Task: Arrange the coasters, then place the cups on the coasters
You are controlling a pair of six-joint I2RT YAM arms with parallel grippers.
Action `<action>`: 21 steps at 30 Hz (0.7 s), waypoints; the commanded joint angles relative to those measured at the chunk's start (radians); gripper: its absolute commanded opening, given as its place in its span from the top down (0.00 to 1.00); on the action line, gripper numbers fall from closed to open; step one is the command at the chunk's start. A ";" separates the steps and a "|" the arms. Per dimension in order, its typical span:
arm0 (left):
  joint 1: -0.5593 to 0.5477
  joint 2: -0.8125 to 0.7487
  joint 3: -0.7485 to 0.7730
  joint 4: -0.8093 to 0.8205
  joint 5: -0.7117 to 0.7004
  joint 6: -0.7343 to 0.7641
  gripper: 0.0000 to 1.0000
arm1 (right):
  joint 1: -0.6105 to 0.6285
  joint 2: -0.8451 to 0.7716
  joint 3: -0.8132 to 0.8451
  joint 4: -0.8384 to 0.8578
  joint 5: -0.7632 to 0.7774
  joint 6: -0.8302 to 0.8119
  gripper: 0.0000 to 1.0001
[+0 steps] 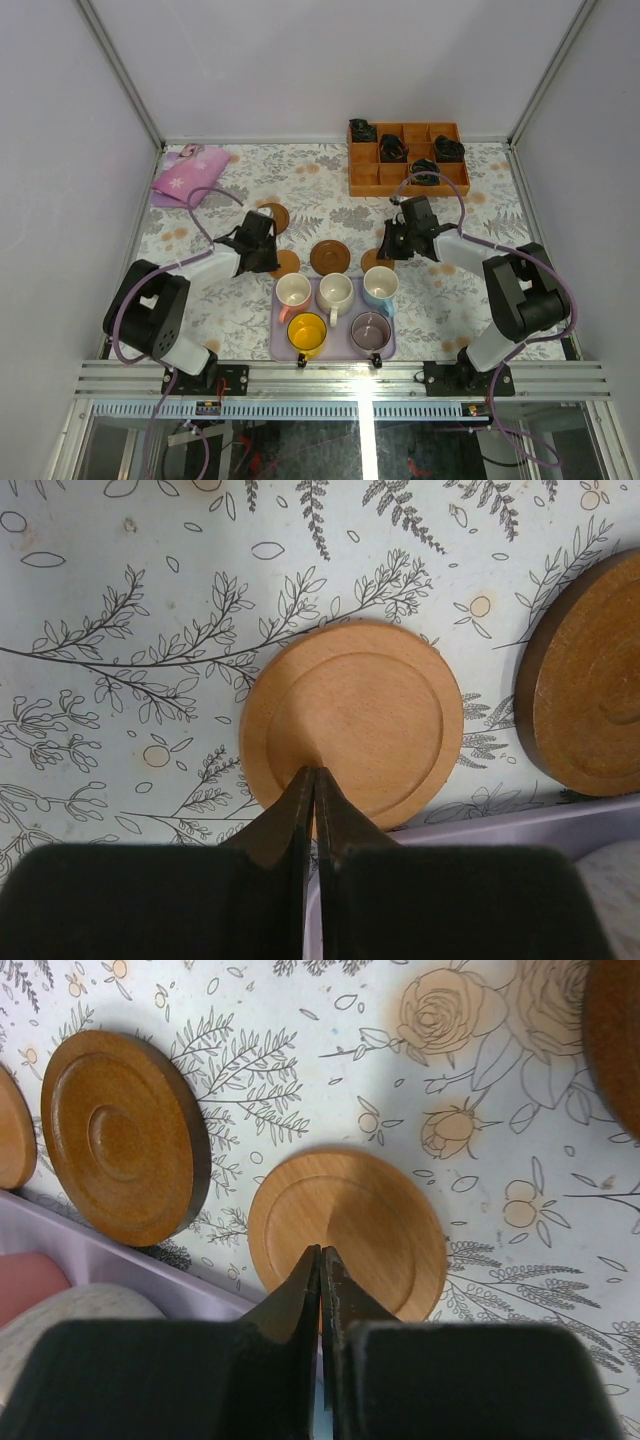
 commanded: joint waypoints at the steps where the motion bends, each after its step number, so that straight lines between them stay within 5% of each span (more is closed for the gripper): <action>1: -0.009 0.045 0.026 -0.012 -0.018 0.003 1.00 | 0.019 0.004 -0.006 0.002 -0.039 -0.006 1.00; 21: -0.014 0.365 0.257 0.017 0.022 0.078 1.00 | 0.021 0.272 0.178 -0.058 0.137 0.021 1.00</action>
